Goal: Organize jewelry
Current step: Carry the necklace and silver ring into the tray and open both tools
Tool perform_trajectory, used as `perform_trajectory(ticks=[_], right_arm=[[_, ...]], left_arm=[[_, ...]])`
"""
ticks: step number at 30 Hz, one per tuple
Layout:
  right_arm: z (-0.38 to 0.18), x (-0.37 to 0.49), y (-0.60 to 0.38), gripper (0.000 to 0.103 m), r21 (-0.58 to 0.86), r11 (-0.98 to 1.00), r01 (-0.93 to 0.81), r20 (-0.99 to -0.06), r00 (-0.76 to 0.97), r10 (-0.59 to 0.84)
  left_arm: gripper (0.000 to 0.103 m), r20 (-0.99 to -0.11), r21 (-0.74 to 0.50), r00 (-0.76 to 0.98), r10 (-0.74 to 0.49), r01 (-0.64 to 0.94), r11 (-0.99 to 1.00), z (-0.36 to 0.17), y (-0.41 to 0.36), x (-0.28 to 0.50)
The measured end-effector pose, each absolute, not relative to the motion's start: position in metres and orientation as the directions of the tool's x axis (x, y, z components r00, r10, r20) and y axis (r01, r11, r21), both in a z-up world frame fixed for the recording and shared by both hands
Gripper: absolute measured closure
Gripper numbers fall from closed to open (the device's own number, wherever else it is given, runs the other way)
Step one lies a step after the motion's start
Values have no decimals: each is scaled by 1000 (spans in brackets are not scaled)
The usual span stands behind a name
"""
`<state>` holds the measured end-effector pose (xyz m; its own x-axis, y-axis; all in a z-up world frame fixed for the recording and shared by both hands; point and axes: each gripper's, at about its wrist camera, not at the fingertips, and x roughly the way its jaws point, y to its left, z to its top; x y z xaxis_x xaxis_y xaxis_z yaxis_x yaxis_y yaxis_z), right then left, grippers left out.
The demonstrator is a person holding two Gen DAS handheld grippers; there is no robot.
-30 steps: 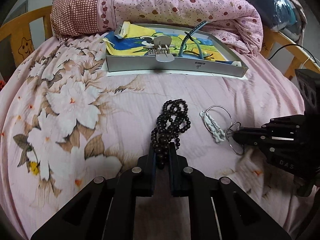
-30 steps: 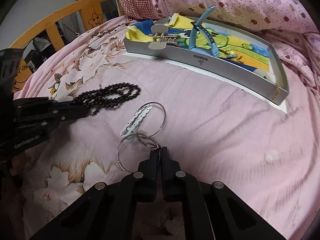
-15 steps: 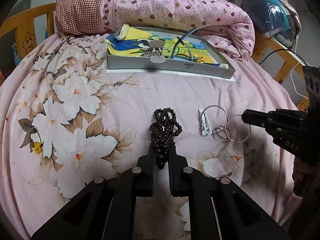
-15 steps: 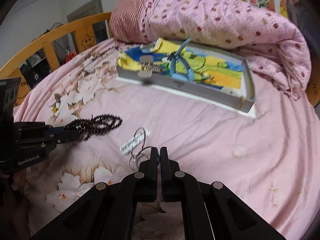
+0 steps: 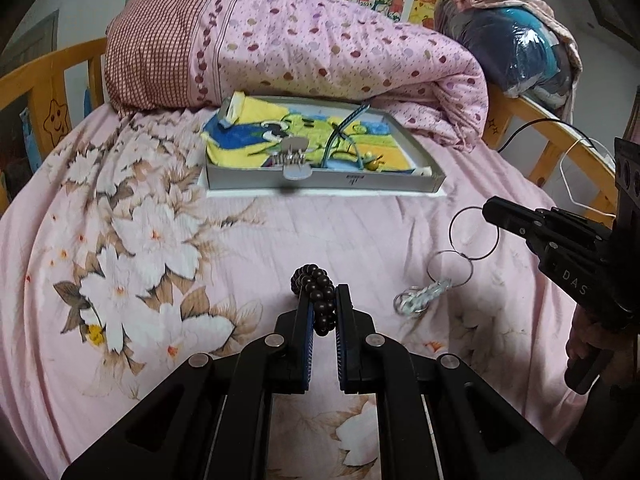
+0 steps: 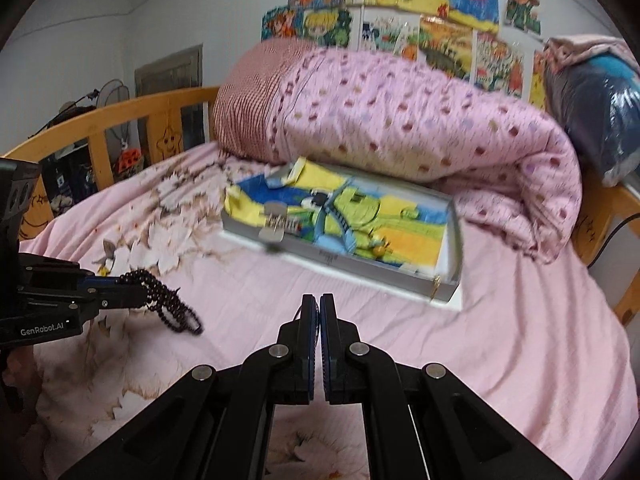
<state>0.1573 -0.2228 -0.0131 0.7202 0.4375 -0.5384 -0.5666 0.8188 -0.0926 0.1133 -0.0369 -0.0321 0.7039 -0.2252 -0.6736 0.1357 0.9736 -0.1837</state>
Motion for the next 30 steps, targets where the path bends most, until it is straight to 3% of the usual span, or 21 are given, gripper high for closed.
perform_trajectory(ticks=[16, 22, 30], right_arm=[[12, 179, -232, 100, -104, 857, -505, -403, 809, 428], [21, 219, -244, 100, -28, 889, -457, -338, 841, 422], [19, 273, -266, 100, 51, 907, -418, -318, 854, 411]], left_arm=[[96, -623, -164, 730, -281, 229, 959, 3, -47, 144], [96, -603, -149, 738, -303, 269, 952, 20, -54, 175], [96, -579, -125, 746, -329, 317, 940, 39, -76, 237]])
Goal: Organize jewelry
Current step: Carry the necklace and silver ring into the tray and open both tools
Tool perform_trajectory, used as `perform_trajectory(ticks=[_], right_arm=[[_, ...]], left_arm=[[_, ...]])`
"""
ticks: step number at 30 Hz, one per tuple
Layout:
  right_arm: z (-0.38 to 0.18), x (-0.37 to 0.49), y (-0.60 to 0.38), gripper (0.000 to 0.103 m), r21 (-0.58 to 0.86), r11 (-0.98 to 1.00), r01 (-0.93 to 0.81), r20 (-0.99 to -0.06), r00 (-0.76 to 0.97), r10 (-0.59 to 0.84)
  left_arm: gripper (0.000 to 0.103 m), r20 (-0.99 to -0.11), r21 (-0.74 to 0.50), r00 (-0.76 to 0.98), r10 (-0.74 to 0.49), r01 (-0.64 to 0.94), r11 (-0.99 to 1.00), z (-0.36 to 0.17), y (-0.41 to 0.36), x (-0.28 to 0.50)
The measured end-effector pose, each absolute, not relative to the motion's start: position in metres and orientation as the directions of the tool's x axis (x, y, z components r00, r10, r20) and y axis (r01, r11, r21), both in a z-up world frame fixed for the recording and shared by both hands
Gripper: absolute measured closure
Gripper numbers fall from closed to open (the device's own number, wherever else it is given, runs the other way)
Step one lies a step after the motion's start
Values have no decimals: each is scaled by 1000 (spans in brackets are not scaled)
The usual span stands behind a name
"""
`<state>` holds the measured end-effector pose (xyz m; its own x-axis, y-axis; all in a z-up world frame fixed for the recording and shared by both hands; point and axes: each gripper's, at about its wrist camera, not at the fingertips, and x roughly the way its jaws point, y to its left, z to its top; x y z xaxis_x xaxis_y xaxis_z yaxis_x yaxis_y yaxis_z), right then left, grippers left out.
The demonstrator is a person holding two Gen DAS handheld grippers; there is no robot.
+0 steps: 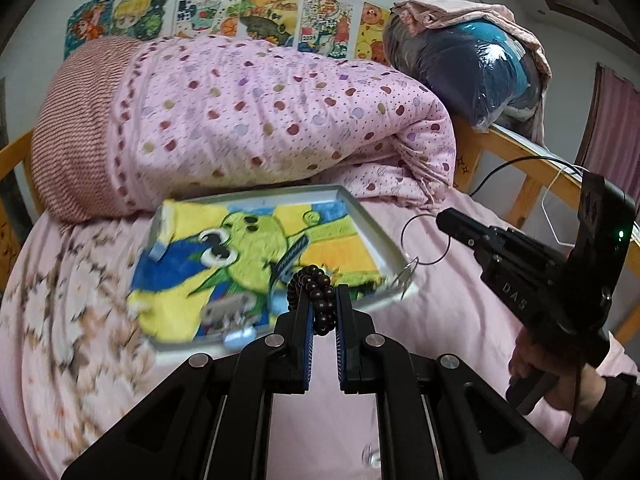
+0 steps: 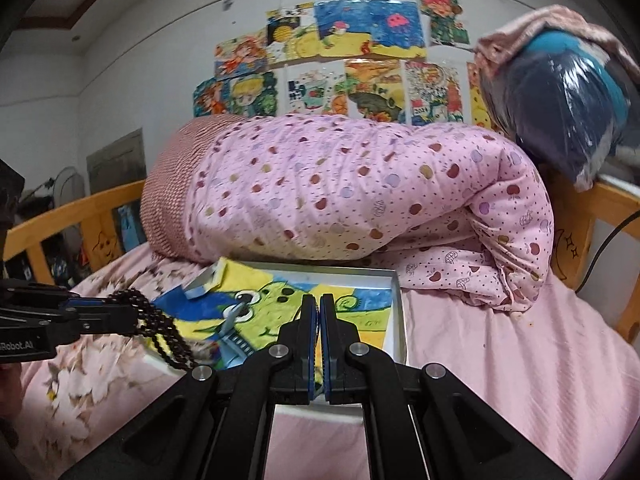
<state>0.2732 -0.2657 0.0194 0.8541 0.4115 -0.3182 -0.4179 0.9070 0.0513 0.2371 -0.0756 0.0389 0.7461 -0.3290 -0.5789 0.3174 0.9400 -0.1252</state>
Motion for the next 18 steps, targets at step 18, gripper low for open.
perform_trajectory(ticks=[18], right_arm=[[-47, 339, -295, 100, 179, 923, -341, -466, 797, 385]], left_arm=[[96, -671, -204, 652, -352, 294, 934, -30, -117, 343]])
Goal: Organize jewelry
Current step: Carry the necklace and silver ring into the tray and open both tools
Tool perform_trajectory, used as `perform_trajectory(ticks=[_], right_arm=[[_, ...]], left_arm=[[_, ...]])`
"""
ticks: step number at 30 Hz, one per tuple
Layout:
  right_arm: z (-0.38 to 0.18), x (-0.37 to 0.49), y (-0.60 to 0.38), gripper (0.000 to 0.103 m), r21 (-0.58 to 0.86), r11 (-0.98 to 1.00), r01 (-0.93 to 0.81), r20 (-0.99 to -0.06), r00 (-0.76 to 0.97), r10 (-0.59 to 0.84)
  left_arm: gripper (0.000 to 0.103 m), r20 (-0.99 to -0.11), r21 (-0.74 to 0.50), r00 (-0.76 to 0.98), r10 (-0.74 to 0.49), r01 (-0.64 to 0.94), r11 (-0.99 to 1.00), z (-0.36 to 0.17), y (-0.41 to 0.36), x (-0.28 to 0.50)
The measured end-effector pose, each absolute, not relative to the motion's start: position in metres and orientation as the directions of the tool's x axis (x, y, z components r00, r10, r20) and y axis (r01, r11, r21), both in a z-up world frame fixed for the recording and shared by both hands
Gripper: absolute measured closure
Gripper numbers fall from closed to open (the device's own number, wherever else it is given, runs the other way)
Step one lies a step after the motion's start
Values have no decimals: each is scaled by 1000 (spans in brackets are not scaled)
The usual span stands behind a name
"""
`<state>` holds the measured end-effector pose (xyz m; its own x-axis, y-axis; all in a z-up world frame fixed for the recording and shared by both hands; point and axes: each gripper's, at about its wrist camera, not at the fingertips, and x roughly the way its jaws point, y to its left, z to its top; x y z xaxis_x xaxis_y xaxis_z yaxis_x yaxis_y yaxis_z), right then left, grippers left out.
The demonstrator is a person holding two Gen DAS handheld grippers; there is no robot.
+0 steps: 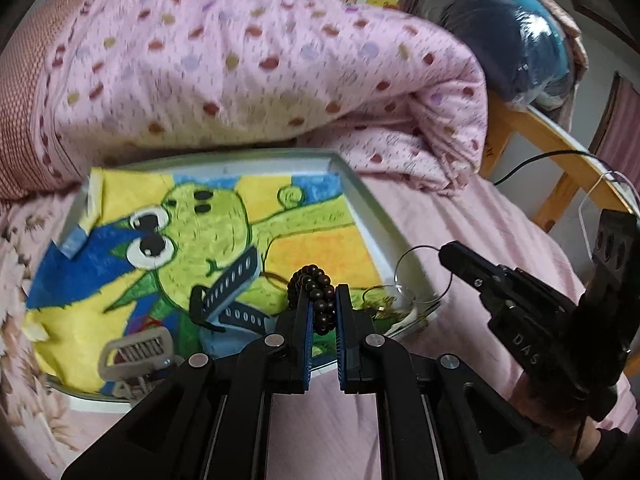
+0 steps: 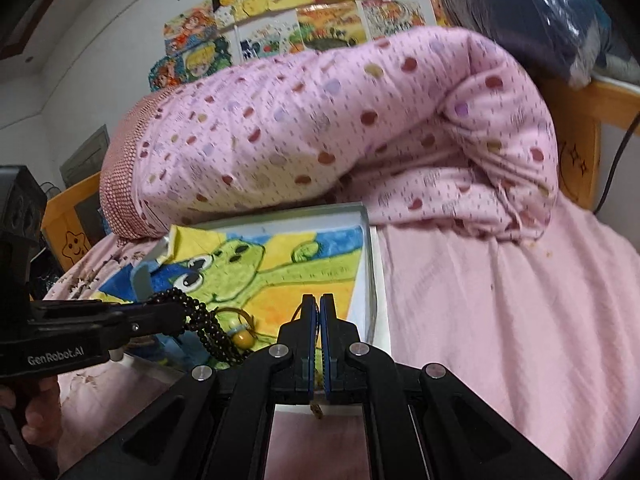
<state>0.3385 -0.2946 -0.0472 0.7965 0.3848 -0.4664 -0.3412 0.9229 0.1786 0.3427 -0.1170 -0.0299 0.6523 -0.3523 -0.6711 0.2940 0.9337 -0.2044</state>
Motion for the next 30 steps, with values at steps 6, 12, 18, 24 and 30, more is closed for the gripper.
perform_trajectory(ticks=[6, 12, 18, 24, 30], right_arm=[[-60, 346, -292, 99, 195, 921, -336, -527, 756, 387], [-63, 350, -292, 98, 197, 927, -320, -564, 736, 374], [-53, 343, -298, 76, 185, 934, -305, -553, 754, 355], [-31, 332, -303, 55, 178, 940, -290, -514, 787, 340], [-1, 312, -306, 33, 176, 940, -291, -460, 820, 340]], left_arm=[[96, -717, -202, 617, -323, 259, 944, -50, -116, 352], [95, -710, -254, 611, -350, 241, 937, -48, -106, 351], [70, -685, -245, 645, -337, 232, 941, -35, -103, 344], [60, -656, -220, 684, -320, 232, 948, -19, -103, 333], [36, -591, -221, 750, -296, 203, 954, 7, -93, 309]])
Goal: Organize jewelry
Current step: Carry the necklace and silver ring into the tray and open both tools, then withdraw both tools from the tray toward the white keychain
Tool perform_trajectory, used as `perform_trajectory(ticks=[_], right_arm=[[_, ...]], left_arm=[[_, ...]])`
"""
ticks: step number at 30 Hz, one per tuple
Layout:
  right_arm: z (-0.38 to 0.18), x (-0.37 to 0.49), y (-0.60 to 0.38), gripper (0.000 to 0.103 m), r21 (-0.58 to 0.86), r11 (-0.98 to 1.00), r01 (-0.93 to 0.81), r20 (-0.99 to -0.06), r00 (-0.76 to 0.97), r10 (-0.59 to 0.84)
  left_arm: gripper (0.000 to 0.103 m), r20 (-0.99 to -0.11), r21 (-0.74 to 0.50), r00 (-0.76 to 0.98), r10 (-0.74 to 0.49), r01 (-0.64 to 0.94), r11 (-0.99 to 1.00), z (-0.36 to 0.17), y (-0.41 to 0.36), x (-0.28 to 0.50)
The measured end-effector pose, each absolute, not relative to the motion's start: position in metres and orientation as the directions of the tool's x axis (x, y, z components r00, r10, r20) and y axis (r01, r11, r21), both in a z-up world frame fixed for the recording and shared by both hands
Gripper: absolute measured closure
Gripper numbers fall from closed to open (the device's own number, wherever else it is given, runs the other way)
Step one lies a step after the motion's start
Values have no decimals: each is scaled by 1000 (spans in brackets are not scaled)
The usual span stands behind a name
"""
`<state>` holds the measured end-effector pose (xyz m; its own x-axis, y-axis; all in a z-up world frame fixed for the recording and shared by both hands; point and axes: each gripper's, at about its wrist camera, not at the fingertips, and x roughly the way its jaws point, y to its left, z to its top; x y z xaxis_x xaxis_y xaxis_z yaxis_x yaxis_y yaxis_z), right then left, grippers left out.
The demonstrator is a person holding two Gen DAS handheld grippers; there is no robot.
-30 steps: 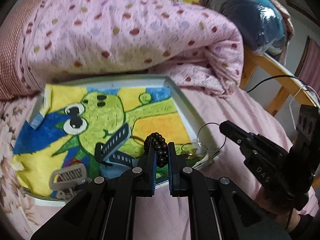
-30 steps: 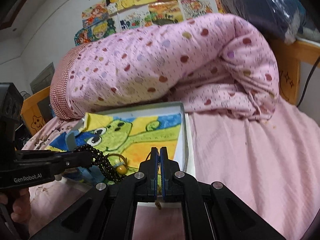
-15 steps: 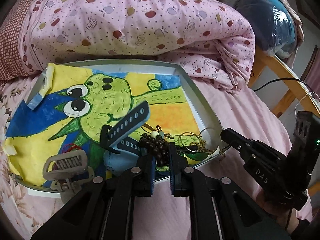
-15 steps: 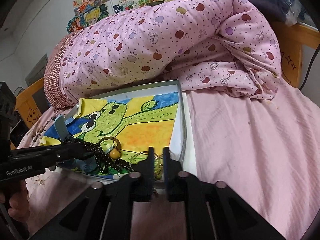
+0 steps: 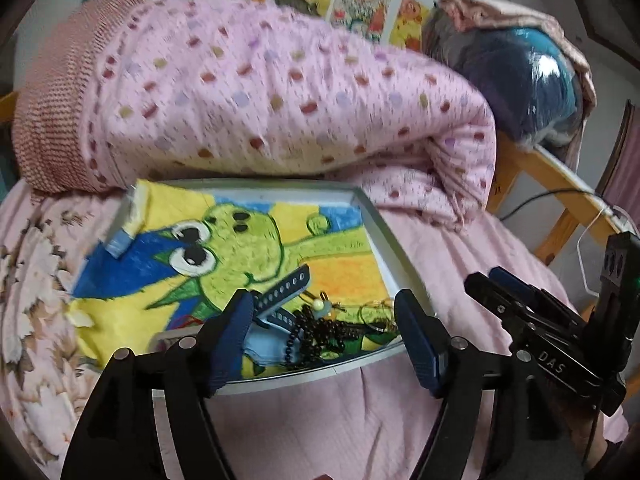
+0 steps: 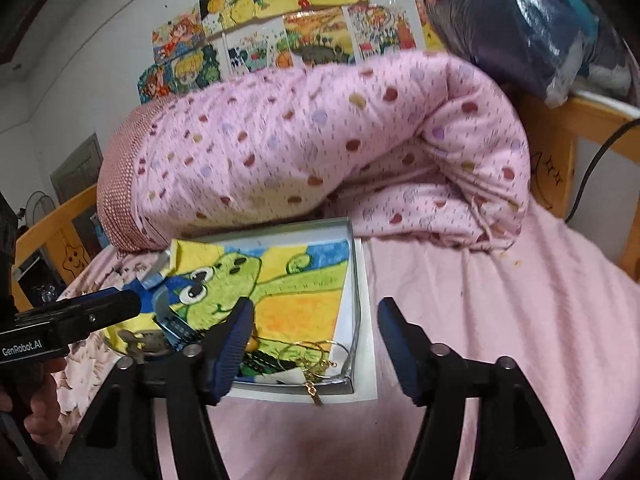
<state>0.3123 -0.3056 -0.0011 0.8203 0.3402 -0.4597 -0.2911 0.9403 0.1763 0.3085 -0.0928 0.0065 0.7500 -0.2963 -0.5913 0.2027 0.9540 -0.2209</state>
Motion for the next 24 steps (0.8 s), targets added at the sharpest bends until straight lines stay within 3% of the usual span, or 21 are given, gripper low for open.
perform_trajectory(ticks=[5, 11, 24], right_arm=[[22, 288, -305, 13, 176, 935, -309, -406, 842, 355], [48, 250, -299, 0, 146, 935, -323, -330, 875, 354], [77, 175, -277, 0, 118, 921, -371, -226, 893, 389]], left_arm=[[7, -544, -205, 802, -247, 158, 966, 28, -78, 283], [5, -492, -206, 844, -214, 126, 970, 49, -60, 250], [2, -409, -186, 895, -178, 109, 977, 75, -30, 170]])
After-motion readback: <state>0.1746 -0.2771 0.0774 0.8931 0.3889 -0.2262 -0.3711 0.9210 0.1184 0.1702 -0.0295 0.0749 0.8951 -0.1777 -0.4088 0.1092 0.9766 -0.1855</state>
